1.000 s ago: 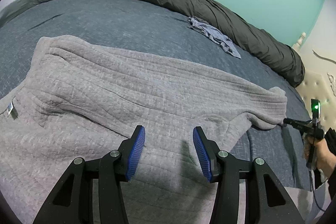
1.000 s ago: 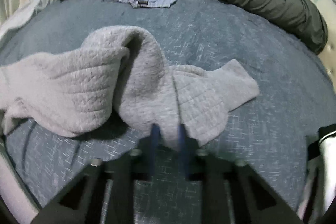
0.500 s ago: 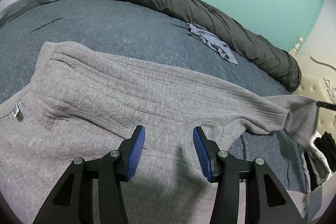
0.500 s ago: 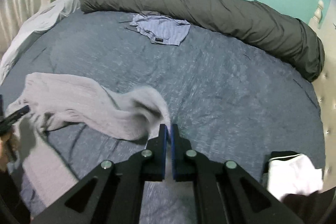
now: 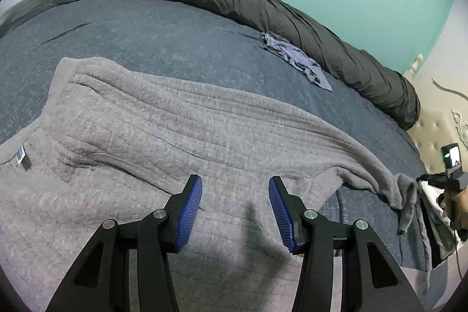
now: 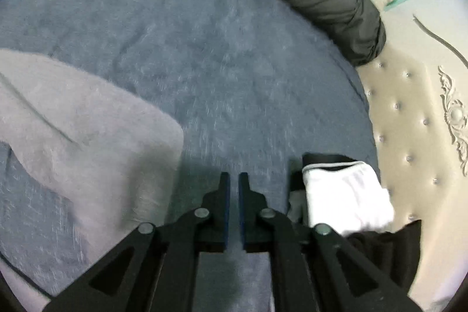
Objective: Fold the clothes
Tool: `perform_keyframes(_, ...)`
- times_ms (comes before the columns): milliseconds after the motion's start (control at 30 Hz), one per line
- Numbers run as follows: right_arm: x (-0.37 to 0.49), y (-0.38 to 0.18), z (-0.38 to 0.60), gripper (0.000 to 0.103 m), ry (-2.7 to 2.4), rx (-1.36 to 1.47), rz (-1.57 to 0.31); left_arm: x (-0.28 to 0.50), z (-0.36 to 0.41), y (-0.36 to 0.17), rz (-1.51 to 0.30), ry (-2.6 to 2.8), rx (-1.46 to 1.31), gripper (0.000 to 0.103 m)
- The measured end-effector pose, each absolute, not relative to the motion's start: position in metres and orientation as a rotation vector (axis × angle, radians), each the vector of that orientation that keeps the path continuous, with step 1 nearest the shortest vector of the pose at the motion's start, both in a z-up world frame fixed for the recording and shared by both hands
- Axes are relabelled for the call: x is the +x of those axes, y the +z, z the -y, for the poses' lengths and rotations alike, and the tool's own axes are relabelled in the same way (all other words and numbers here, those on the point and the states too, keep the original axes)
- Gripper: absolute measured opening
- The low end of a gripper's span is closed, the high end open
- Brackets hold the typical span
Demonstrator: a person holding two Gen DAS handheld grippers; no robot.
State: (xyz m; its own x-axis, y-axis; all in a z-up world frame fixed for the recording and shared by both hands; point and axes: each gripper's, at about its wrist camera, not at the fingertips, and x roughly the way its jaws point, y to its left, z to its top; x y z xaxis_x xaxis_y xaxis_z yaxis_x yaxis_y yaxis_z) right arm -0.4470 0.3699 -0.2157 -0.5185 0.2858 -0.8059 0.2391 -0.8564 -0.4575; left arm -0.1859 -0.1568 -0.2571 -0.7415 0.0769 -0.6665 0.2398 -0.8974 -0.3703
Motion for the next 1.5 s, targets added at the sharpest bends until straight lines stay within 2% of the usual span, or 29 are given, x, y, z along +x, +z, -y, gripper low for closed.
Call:
perform_keyframes(100,-0.427,-0.201,-0.357,0.023,2.794,-1.501,0.751,-0.187,0.155,-0.258,-0.679,-2.768,1.094,0.052)
perform_keyframes(167,-0.41,-0.202,-0.342,0.037,2.902,-1.552,0.777,-0.187,0.154,-0.259,-0.678,-2.767,1.097,0.052)
perform_keyframes(267,-0.395,-0.216,-0.323,0.04,2.907,-1.579,0.938,-0.187,0.152,-0.258,-0.671,-2.771,1.099,0.052)
perform_keyframes(367,-0.394,-0.236,-0.324,0.05,2.824,-1.648,0.977,-0.185,0.153,-0.258,-0.667,-2.772,1.093,0.052)
perform_keyframes(500,-0.399,-0.258,-0.335,0.05,2.706,-1.684,0.987,-0.185,0.154,-0.259,-0.67,-2.769,1.096,0.052)
perform_keyframes(600,-0.405,-0.269,-0.352,0.049,2.671,-1.72,0.913,-0.187,0.154,-0.261,-0.673,-2.764,1.104,0.052)
perform_keyframes(633,-0.405,-0.271,-0.356,0.04,2.669,-1.737,0.893,-0.187,0.154,-0.261,-0.673,-2.764,1.104,0.052)
perform_keyframes(667,-0.406,-0.274,-0.36,0.022,2.667,-1.754,0.872,-0.187,0.154,-0.261,-0.672,-2.763,1.103,0.052)
perform_keyframes(767,-0.404,-0.266,-0.373,0.012,2.653,-1.7,0.883,-0.187,0.154,-0.262,-0.67,-2.763,1.103,0.052)
perform_keyframes(867,-0.401,-0.256,-0.386,0.008,2.636,-1.629,0.906,-0.188,0.153,-0.262,-0.668,-2.762,1.106,0.052)
perform_keyframes(1200,-0.39,-0.224,-0.424,0.008,2.581,-1.416,0.986,-0.189,0.153,-0.261,-0.678,-2.76,1.104,0.052)
perform_keyframes(1300,-0.375,-0.242,-0.415,0.01,2.687,-1.67,0.967,-0.189,0.152,-0.261,-0.679,-2.76,1.106,0.052)
perform_keyframes(1367,-0.369,-0.264,-0.409,0.023,2.644,-1.939,0.929,-0.189,0.151,-0.261,-0.678,-2.763,1.107,0.052)
perform_keyframes(1433,-0.357,-0.275,-0.402,0.024,2.633,-2.008,0.998,-0.189,0.15,-0.26,-0.678,-2.765,1.105,0.052)
perform_keyframes(1500,-0.352,-0.27,-0.403,0.024,2.689,-2.001,0.931,-0.189,0.15,-0.259,-0.681,-2.767,1.102,0.052)
